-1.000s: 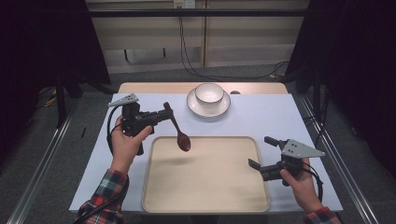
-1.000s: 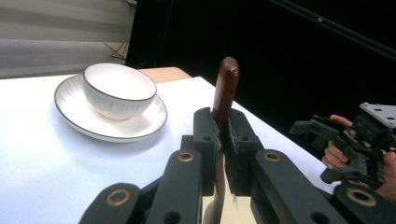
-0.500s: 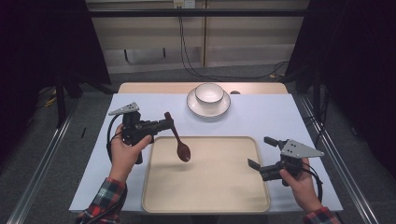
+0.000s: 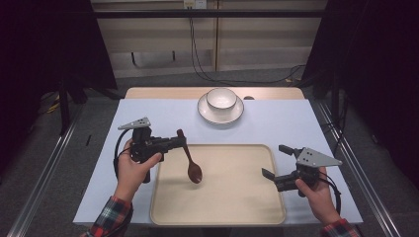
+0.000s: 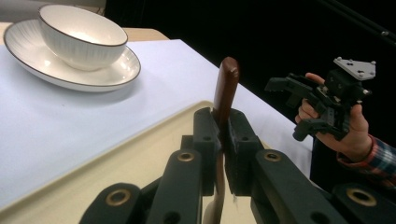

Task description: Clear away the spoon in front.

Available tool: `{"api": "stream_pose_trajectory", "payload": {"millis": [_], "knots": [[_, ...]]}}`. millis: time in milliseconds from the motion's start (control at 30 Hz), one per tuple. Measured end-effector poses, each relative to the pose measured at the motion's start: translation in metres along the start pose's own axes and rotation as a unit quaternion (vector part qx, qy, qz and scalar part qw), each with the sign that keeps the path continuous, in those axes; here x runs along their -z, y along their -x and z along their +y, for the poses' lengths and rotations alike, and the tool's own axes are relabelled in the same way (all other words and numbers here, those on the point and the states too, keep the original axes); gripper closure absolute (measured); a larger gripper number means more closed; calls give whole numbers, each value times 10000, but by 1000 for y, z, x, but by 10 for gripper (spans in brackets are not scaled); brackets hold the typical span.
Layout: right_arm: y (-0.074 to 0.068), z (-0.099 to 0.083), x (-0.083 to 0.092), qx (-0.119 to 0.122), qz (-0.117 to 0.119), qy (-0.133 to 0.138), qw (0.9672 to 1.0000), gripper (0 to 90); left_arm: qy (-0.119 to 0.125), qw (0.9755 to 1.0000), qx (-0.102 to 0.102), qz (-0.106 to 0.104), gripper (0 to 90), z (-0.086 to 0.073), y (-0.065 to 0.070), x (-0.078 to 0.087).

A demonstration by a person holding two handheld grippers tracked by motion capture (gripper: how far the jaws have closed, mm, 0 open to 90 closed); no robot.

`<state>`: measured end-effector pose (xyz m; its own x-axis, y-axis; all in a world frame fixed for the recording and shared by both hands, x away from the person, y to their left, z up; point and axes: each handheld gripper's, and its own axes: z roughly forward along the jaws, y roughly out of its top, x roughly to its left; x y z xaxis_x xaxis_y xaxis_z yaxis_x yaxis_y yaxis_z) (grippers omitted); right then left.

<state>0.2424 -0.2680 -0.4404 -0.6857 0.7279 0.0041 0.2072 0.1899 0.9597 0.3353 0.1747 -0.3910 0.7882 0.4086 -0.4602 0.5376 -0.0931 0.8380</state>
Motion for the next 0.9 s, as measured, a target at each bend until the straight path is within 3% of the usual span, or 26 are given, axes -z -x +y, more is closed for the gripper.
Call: {"api": "stream_pose_trajectory", "payload": {"millis": [167,667,900], "knots": [[0,0,0,10,19,10,10000,0,-89,9999,-76,-4,845,-3,3,0],[0,0,-1,14,-22,-23,10000,0,-234,9997,29,-116,844,-15,5,-3],[0,0,-1,9,-2,-18,10000,0,-301,9994,-37,-165,844,-19,6,-4]]}}
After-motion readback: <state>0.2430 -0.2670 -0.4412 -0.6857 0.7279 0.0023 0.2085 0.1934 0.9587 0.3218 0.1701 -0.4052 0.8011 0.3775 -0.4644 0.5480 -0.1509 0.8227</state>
